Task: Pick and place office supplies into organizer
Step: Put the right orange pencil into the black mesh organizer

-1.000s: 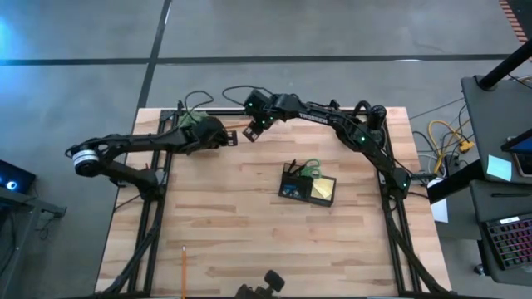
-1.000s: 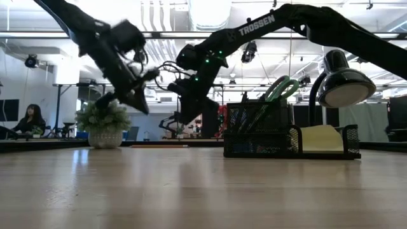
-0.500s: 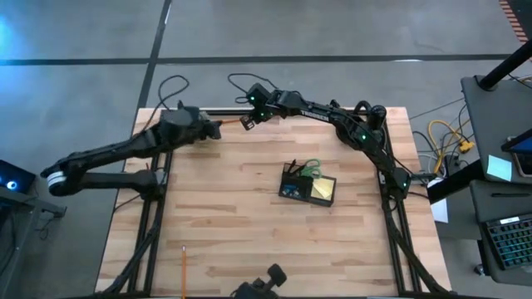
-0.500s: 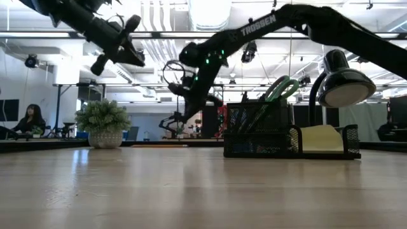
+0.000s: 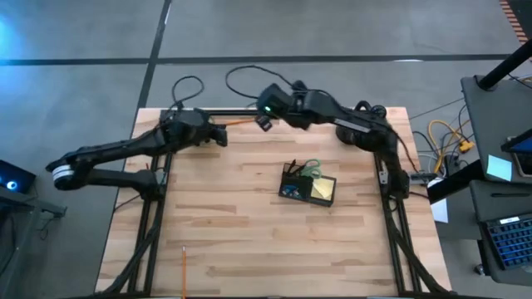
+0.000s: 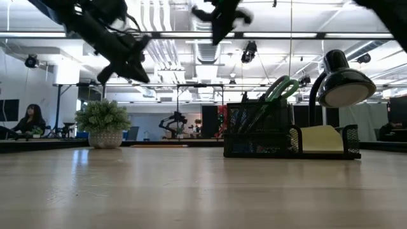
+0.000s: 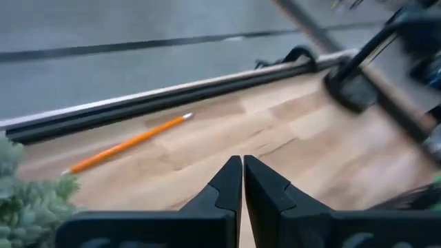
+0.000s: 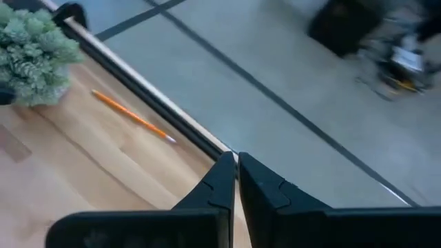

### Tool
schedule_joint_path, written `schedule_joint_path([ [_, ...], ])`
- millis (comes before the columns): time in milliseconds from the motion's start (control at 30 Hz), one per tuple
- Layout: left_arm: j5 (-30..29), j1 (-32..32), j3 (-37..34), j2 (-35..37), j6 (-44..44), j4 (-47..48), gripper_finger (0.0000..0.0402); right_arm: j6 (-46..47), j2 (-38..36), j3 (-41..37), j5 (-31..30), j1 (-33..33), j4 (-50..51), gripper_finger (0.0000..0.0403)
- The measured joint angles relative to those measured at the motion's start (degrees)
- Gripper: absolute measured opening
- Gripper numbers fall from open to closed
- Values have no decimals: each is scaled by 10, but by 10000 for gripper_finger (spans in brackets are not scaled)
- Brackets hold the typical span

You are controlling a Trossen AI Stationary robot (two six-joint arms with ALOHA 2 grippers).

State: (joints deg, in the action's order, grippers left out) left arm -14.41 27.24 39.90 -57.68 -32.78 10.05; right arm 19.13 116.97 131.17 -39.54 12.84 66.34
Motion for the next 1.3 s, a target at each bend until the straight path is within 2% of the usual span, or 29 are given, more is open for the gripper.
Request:
schedule_joint_path([
  [133, -11, 0, 26, -79, 62, 0, 1, 78, -45, 0, -56, -25, 102, 13],
  [267, -35, -1, 76, -168, 102, 22, 1, 159, -74, -2, -56, -43, 181, 13],
  [367, -77, 1, 143, -239, 91, 119, 1, 219, -91, -2, -51, -50, 244, 13],
  [467, -90, 5, 225, -317, 76, 223, 1, 229, -104, -18, -31, -58, 231, 13],
  [533, -93, 12, 269, -363, 53, 254, 1, 240, -106, -19, -27, -68, 228, 13],
  [600, -87, 24, 306, -401, 24, 277, 1, 248, -107, -20, -21, -74, 237, 13],
  [667, -38, 46, 342, -429, -15, 290, 1, 245, -107, -24, -18, -80, 238, 13],
  [767, 68, 81, 374, -458, -43, 303, 1, 244, -107, -28, -12, -90, 237, 13],
  [833, 94, 102, 378, -470, -48, 304, 1, 244, -106, -29, -5, -99, 237, 13],
  [1067, 99, 169, 379, -475, -57, 302, 1, 246, -104, -38, -8, -119, 237, 13],
  [1300, 111, 194, 376, -493, -57, 242, 1, 254, -104, -46, -11, -117, 237, 13],
])
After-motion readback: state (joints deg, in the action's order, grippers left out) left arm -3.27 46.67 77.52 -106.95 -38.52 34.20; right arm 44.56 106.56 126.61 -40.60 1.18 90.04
